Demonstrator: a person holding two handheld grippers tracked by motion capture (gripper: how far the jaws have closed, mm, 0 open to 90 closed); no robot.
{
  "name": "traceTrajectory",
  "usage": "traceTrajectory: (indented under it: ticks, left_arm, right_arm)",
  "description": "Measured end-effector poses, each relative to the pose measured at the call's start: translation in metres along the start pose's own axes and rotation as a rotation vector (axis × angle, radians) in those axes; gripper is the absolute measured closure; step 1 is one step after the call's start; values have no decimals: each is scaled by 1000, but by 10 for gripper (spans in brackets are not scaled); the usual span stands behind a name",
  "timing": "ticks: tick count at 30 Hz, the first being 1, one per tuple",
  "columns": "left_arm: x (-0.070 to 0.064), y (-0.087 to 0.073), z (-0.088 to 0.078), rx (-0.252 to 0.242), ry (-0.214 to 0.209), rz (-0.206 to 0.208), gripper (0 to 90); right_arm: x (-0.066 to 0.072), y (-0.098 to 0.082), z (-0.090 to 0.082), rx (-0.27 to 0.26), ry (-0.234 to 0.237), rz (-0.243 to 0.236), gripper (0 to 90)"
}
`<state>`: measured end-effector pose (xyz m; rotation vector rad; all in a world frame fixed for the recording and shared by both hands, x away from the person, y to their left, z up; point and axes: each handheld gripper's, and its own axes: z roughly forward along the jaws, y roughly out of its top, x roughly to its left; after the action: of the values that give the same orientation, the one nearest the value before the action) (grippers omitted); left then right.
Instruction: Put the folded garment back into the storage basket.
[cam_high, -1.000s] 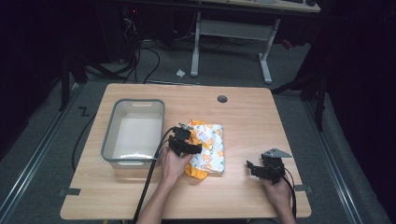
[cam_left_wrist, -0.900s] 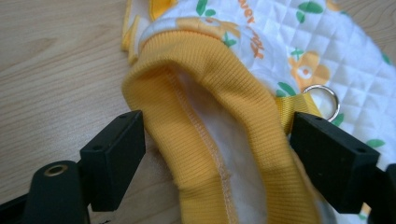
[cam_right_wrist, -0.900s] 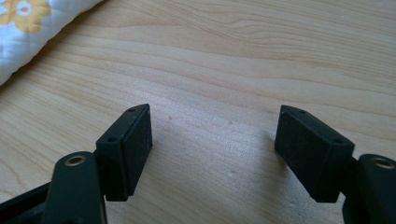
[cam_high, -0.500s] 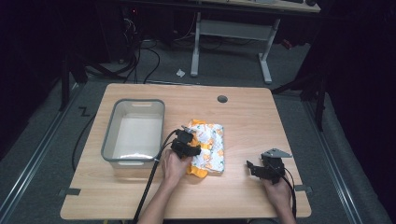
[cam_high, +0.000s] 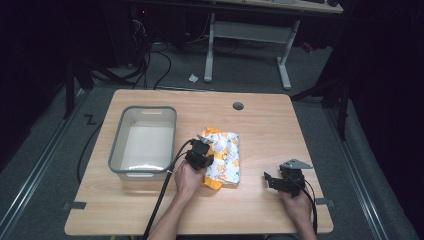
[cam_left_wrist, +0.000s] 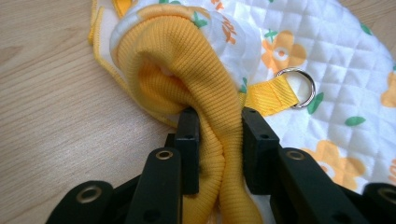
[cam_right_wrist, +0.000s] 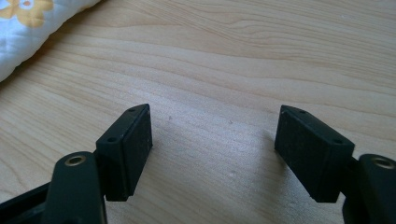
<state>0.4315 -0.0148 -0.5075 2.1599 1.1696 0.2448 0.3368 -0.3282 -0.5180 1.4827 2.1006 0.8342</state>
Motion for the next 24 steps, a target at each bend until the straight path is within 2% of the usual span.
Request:
traceTrajectory:
  ticks: [4,6,11,15,18,24]
  left_arm:
    - [0,2,-7,-17,-17,-8,729]
    - [0,3,-11,-39,-23,3,730]
    - [-2,4,-20,-53,-31,0,734]
    - [-3,6,-31,-78,-47,13,737]
    - [-5,9,-41,-104,-81,3,739]
    - [-6,11,-52,-128,-112,5,742]
  right_arm:
    - [0,0,0,0,1,-1,278]
    - [0,0,0,0,1,-1,278]
    - [0,0,0,0,1,-1,278]
    - [0,0,0,0,1,-1,278]
    - [0,0,0,0,1,-1,278]
    - [0,0,0,0,1,-1,278]
